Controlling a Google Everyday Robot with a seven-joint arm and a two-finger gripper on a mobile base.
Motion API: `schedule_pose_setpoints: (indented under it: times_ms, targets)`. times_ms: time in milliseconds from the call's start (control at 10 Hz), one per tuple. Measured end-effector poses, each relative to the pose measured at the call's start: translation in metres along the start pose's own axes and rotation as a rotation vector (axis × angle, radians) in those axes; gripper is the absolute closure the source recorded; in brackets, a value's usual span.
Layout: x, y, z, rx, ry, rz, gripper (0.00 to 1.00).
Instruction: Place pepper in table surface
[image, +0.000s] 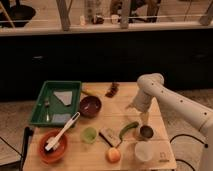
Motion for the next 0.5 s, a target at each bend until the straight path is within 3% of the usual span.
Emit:
schedule_pose_setpoints:
  times_ms: [500]
  targets:
    - [0.0015,0.0003,-0.0026,0.013,-0.001,-0.01,0.2]
